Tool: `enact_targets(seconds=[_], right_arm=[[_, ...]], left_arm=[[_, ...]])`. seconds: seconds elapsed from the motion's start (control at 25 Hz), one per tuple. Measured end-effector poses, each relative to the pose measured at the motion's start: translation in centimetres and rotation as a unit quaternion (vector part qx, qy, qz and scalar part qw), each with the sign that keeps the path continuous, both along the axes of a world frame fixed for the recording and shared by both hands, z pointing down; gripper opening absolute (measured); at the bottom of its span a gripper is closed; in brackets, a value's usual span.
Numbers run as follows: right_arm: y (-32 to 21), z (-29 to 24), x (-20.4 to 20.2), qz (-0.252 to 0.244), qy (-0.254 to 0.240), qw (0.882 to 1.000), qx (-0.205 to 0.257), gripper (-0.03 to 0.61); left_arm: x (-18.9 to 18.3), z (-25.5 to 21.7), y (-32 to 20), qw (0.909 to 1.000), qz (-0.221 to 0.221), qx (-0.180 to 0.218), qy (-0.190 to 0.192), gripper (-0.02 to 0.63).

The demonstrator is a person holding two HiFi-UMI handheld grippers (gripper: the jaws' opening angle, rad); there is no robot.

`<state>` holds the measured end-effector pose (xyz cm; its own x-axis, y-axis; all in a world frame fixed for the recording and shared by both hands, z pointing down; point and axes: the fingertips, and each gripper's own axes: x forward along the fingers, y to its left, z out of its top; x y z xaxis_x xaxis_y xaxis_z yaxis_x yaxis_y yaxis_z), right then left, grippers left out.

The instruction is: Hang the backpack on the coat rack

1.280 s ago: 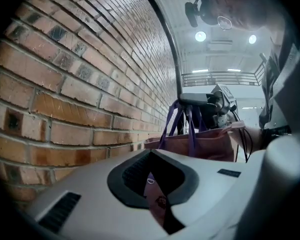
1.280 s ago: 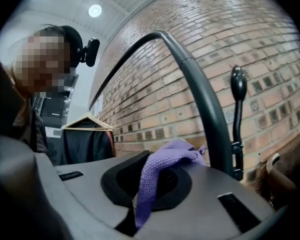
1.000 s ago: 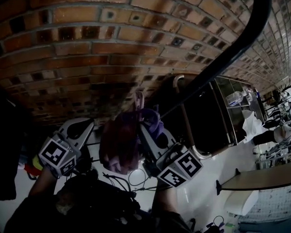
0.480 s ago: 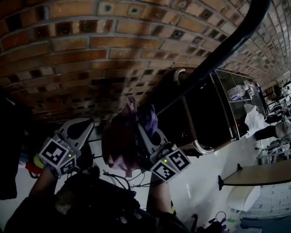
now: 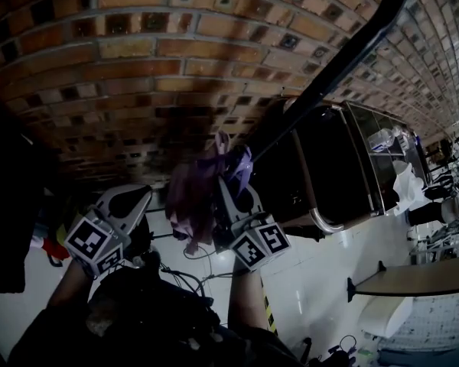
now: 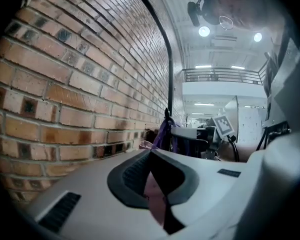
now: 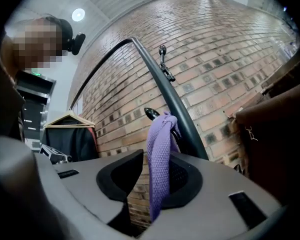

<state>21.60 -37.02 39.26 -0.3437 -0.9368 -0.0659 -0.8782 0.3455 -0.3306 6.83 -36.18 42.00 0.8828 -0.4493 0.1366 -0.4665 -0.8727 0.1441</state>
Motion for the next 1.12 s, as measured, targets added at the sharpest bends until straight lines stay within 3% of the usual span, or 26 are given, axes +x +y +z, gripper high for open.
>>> enact_targets(seconds=[0.2,0.36,0.52,0.64,0.72,1.0,1.12], right_arm=[[2.3,1.7,-0.2,0.001,-0.001,1.0,-0.021,0.137],[5.5,2.4,0.4,0.029,0.002,0.999,-0.03,0.144],[9.7,2.0,3.3,0.093,-0.059,0.994,-0.011,0.146],[13.1,2.1,4.2,0.101,-0.088,0.991,-0.005,0.087],[15.2,2.1,4.2,0.102,-0.086,0.991,0.0,0.003],[20.6,1.3,3.4,0.106,-0.116,0.987,0.02,0.002],[22.2,1.4,2.5,0.11,-0.105,0.988,0.018,0.0]], left_arm=[[-1.2,-0.4,2.3,0.9999,-0.011,0.003,-0.002,0.031],[-1.7,-0.3,4.8,0.9999,-0.016,0.0,-0.005,0.031],[-1.6,-0.2,8.0,0.9999,-0.009,0.0,-0.012,0.031],[-1.2,-0.6,10.8,1.0,-0.003,0.004,-0.007,0.031],[-1.2,-0.5,12.6,0.9999,-0.001,0.004,-0.009,0.031],[-1.5,0.1,18.4,0.9998,0.004,0.003,-0.019,0.031],[-1.6,0.3,20.5,0.9997,0.009,0.004,-0.02,0.031]])
